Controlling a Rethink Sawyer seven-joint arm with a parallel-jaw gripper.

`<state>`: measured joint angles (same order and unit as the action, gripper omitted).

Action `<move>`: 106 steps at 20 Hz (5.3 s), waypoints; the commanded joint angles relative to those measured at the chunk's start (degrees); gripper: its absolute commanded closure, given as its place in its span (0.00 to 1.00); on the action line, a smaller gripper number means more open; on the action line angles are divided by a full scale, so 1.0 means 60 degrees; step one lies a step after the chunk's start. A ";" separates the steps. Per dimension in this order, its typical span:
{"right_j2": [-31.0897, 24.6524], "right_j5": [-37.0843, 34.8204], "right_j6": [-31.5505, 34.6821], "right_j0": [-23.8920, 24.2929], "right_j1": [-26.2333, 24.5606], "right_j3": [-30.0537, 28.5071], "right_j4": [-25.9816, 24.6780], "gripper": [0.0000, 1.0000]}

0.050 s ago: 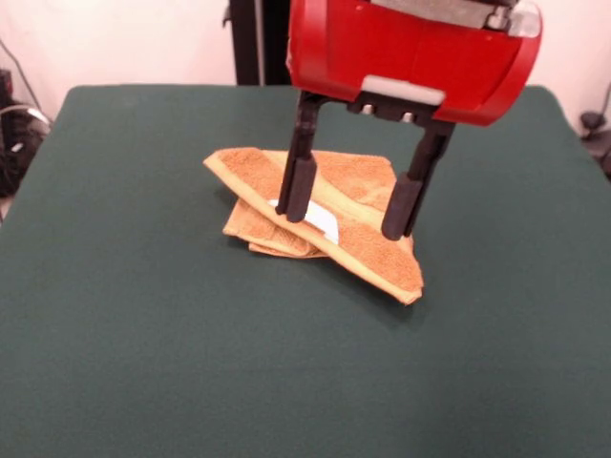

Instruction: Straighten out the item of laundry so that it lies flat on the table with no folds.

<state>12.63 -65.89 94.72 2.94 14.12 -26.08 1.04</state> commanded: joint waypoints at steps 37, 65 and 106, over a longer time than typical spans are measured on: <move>-0.1724 0.1264 -0.0521 0.0428 0.0495 -0.3068 0.0091 0.00; -0.1347 -0.0506 0.0422 0.0059 0.2096 -0.4890 0.0006 0.00; -0.1387 0.3638 0.1438 -0.0194 0.1531 -0.6137 -0.0092 0.00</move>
<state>9.04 -46.82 94.72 2.02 26.76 -50.15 0.36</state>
